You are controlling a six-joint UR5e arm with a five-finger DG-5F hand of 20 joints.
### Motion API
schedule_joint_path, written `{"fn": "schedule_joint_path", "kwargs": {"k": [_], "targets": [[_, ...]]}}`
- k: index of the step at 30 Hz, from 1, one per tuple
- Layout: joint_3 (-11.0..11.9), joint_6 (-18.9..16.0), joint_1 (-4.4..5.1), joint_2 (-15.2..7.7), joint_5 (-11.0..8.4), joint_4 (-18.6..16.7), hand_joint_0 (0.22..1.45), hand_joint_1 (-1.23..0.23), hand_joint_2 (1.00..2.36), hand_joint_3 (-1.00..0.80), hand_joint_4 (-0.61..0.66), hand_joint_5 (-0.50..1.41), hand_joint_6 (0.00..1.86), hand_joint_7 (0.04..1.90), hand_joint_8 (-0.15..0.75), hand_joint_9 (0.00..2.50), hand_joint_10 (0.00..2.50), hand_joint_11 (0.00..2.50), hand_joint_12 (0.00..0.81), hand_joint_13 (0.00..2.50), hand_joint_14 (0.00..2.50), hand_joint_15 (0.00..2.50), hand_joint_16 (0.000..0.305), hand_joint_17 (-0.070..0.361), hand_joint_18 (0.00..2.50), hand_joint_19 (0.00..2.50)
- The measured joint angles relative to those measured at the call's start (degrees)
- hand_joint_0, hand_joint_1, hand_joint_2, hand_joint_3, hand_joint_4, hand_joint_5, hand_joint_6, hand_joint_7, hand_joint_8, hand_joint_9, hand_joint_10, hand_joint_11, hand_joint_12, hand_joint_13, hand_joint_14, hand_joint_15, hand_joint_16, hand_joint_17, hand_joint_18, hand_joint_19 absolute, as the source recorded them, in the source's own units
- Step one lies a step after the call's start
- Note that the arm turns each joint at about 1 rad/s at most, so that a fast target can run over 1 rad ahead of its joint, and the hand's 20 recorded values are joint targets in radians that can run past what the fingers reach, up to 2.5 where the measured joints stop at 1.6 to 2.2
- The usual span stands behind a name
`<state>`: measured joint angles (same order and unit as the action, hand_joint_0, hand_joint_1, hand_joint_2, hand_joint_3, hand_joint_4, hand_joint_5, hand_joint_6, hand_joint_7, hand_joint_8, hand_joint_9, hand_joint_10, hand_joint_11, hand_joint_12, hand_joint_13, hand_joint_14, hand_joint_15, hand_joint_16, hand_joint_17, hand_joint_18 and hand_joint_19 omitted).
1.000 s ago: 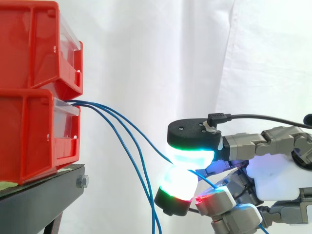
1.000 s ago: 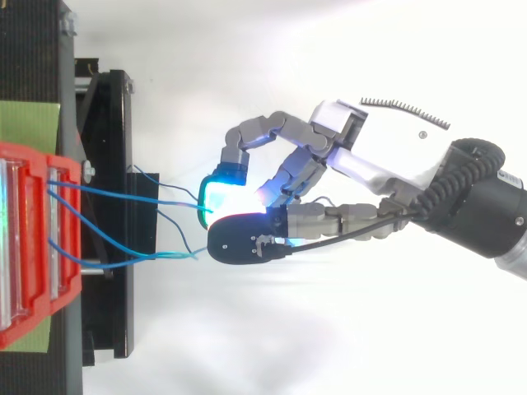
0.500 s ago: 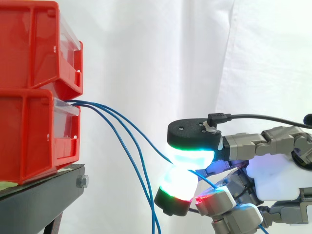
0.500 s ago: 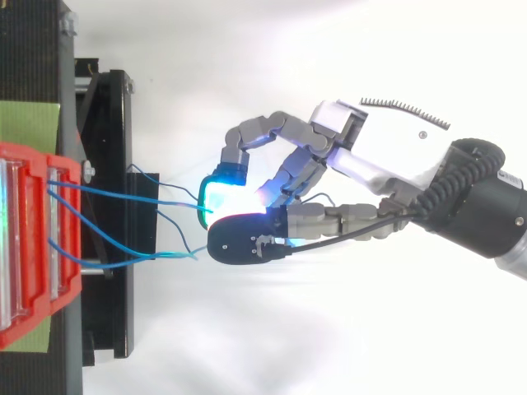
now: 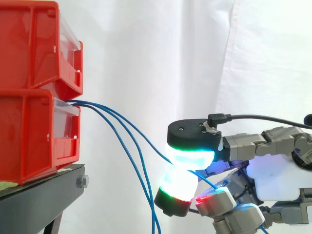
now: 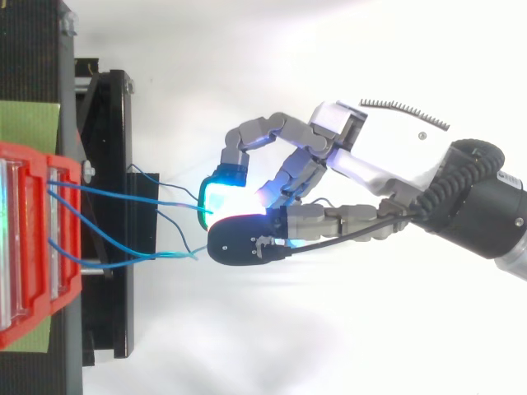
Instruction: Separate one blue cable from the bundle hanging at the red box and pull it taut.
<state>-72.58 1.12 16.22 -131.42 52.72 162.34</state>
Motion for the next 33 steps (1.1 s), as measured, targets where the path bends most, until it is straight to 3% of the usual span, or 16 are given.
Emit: {"fn": "schedule_joint_path", "kwargs": {"k": [11,13,33], "targets": [[0.00,-0.01,-0.04,0.00,-0.10,0.00,0.64,-0.70,1.02,0.07,0.09,-0.20,0.91,1.19,0.388,1.24,0.01,1.34,0.388,1.34,0.01,1.48,0.049,0.110,0.95,0.70],[0.00,-0.01,-0.04,0.00,-0.12,0.00,0.64,-0.70,1.02,0.07,0.09,-0.20,0.92,1.19,0.389,1.24,0.01,1.33,0.359,1.33,0.01,1.46,0.048,0.108,0.96,0.69],[0.01,0.02,0.00,-0.02,-0.08,0.00,0.63,-0.70,1.02,0.06,0.10,-0.20,0.91,1.17,0.406,1.26,0.01,1.33,0.412,1.32,0.01,1.45,0.051,0.116,0.97,0.65]]}}
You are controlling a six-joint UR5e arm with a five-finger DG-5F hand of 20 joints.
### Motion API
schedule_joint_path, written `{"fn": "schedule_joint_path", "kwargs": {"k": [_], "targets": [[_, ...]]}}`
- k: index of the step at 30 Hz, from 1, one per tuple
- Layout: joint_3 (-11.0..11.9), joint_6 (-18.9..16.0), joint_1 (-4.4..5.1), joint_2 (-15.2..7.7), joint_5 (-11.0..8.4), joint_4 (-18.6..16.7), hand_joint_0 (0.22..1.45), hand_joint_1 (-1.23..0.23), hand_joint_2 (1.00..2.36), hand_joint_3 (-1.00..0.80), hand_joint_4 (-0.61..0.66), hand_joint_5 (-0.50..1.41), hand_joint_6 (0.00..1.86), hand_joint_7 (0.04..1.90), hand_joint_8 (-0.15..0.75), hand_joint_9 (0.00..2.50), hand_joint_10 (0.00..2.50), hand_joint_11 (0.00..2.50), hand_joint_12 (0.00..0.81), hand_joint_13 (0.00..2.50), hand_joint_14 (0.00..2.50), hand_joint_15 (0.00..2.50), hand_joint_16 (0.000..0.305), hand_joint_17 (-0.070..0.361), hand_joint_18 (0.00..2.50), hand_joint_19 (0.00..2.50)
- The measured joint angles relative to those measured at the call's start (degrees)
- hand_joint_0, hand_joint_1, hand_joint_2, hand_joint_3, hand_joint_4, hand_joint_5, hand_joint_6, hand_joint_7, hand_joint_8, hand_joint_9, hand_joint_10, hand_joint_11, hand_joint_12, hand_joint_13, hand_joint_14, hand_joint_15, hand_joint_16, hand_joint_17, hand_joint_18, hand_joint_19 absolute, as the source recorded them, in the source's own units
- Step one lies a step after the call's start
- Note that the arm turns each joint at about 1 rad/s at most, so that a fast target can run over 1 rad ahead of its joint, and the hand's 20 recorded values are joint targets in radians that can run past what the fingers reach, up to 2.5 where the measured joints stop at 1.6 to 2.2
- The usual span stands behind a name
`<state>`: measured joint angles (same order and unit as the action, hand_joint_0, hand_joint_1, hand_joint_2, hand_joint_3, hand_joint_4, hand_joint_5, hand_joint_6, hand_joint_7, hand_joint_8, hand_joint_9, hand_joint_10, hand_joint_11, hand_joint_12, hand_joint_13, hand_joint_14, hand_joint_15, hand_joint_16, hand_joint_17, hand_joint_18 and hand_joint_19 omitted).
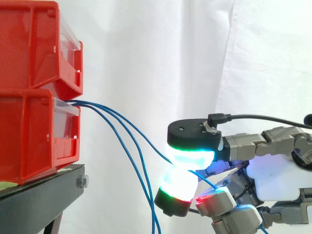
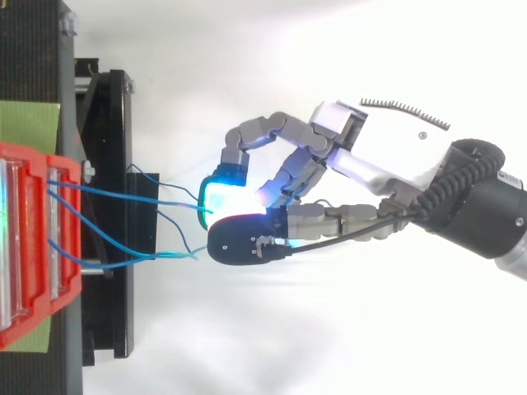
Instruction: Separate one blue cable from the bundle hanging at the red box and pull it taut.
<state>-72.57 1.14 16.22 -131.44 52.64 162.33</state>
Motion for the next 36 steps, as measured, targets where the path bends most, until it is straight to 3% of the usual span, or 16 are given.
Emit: {"fn": "schedule_joint_path", "kwargs": {"k": [36], "targets": [[-0.01,0.01,-0.04,-0.01,0.01,0.00,0.62,-0.69,1.02,0.06,0.10,-0.20,0.91,1.16,0.401,1.26,0.01,1.33,0.411,1.33,0.01,1.44,0.052,0.117,0.97,0.65]]}}
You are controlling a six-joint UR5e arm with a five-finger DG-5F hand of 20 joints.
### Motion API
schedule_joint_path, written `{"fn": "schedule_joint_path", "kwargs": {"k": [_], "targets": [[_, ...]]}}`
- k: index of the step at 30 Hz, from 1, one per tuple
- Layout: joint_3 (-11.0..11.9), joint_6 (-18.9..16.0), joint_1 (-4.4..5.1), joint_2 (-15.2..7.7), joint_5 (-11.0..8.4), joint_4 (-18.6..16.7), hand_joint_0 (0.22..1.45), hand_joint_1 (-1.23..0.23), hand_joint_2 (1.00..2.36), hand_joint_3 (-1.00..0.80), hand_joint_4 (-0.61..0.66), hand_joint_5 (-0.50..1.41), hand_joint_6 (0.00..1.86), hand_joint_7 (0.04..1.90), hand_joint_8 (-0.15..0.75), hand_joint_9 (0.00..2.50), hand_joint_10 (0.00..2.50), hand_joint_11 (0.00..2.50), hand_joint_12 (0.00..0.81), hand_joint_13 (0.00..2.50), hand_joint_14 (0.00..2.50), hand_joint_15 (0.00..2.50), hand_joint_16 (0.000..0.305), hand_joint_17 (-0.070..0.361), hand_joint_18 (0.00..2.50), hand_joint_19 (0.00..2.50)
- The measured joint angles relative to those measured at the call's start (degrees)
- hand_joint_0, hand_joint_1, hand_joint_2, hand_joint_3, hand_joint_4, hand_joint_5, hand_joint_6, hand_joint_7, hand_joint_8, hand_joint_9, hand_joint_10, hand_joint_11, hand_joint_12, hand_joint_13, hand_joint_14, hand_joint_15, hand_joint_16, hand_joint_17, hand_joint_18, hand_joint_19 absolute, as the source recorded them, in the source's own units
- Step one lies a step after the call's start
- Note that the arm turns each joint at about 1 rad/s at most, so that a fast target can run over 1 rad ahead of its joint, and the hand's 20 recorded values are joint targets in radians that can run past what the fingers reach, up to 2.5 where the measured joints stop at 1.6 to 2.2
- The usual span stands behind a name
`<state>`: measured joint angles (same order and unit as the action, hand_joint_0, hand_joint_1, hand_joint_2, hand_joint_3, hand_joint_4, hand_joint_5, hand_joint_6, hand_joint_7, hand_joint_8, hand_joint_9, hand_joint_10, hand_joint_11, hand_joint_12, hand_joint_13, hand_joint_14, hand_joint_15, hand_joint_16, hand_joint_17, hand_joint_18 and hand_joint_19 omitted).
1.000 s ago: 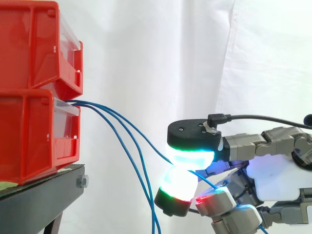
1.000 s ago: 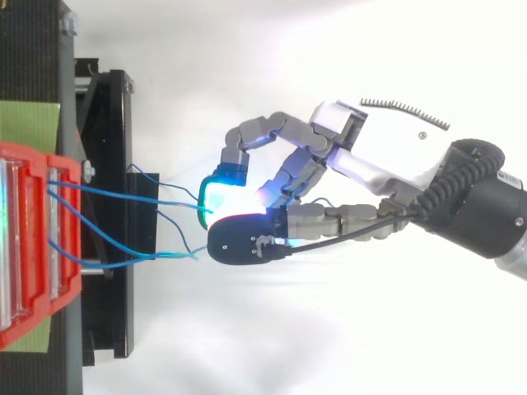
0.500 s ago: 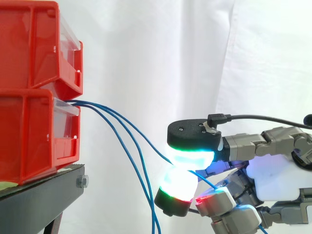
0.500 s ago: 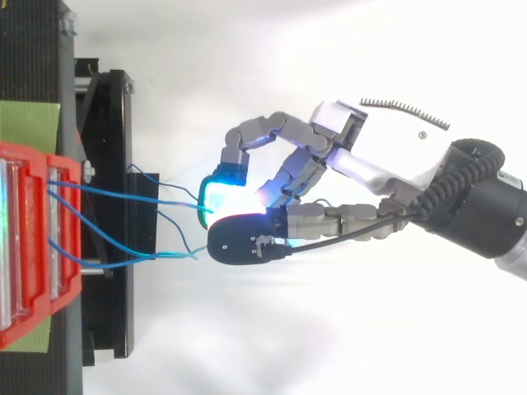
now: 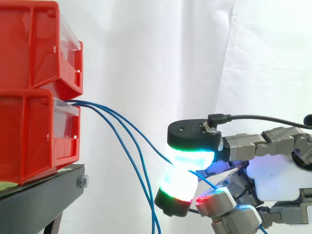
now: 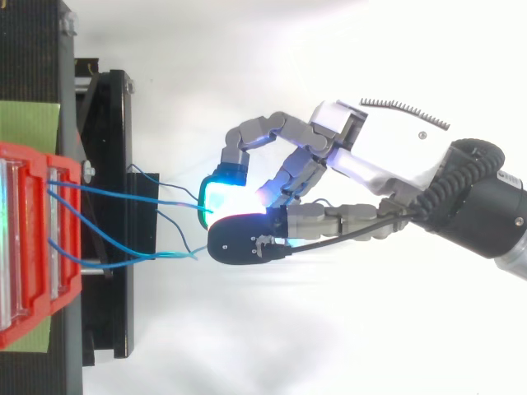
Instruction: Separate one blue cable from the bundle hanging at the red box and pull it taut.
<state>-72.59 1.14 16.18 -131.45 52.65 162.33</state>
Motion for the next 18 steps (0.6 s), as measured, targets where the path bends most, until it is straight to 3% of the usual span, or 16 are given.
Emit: {"fn": "schedule_joint_path", "kwargs": {"k": [18], "targets": [[0.03,0.00,0.01,0.04,-0.03,0.00,0.63,-0.71,1.02,0.07,0.09,-0.20,0.91,1.16,0.417,1.28,0.01,1.34,0.416,1.36,0.01,1.42,0.052,0.118,1.00,0.63]]}}
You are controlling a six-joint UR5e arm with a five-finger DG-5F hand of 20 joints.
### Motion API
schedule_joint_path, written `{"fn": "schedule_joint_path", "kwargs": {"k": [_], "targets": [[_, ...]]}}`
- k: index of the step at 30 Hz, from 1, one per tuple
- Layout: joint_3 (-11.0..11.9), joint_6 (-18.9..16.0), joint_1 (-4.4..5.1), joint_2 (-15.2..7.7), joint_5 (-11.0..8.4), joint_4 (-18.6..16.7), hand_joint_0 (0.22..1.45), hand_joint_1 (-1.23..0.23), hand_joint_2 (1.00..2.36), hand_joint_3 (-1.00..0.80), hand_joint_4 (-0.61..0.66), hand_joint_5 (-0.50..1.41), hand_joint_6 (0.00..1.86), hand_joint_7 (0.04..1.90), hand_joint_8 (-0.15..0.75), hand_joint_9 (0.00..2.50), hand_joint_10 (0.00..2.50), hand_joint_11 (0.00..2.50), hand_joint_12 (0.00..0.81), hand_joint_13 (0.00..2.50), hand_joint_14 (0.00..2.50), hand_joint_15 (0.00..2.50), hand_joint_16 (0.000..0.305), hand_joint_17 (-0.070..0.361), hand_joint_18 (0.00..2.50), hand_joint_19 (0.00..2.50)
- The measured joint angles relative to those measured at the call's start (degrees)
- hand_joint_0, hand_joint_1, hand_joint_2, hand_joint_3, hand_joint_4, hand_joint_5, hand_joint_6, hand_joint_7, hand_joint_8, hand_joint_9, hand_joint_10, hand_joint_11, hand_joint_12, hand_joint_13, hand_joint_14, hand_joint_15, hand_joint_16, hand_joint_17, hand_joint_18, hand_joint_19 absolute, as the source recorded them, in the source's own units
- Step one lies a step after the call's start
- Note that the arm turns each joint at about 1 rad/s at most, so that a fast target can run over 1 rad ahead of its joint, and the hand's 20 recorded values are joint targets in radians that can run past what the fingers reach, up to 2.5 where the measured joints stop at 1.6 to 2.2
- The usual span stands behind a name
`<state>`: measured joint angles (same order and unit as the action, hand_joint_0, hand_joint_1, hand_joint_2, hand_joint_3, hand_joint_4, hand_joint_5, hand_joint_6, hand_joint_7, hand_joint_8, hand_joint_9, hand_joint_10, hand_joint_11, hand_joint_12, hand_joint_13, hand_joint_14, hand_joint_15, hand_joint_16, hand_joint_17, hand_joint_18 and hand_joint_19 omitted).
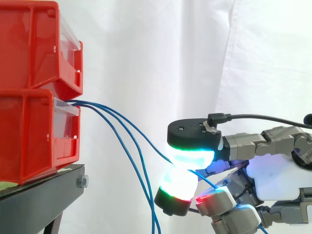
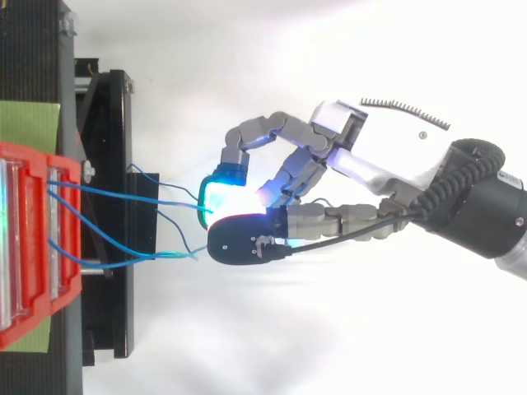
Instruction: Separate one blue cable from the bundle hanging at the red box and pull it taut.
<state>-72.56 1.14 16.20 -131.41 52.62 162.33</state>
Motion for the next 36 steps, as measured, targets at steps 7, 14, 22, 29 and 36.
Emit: {"fn": "schedule_joint_path", "kwargs": {"k": [7,14,22,29,36], "targets": [[0.00,0.00,-0.02,-0.02,0.00,0.00,0.63,-0.71,1.02,0.07,0.08,-0.20,0.91,1.16,0.415,1.27,0.01,1.34,0.406,1.36,0.01,1.43,0.051,0.115,1.00,0.64],[-0.02,-0.01,0.00,-0.02,-0.02,0.00,0.63,-0.71,1.02,0.07,0.06,-0.20,0.91,1.16,0.410,1.27,0.01,1.34,0.403,1.36,0.01,1.43,0.050,0.113,0.99,0.65],[-0.01,-0.01,-0.01,-0.01,-0.01,0.00,0.63,-0.72,1.02,0.06,0.06,-0.20,0.91,1.16,0.402,1.26,0.01,1.35,0.398,1.36,0.02,1.43,0.050,0.112,0.99,0.65],[-0.02,-0.01,-0.01,-0.02,-0.01,0.00,0.63,-0.72,1.02,0.06,0.07,-0.20,0.91,1.14,0.403,1.26,0.01,1.34,0.402,1.36,0.02,1.43,0.050,0.112,0.99,0.65],[-0.04,-0.01,0.00,-0.03,-0.02,0.00,0.63,-0.72,1.02,0.06,0.07,-0.20,0.91,1.14,0.404,1.27,0.01,1.34,0.410,1.36,0.02,1.43,0.050,0.113,0.99,0.65]]}}
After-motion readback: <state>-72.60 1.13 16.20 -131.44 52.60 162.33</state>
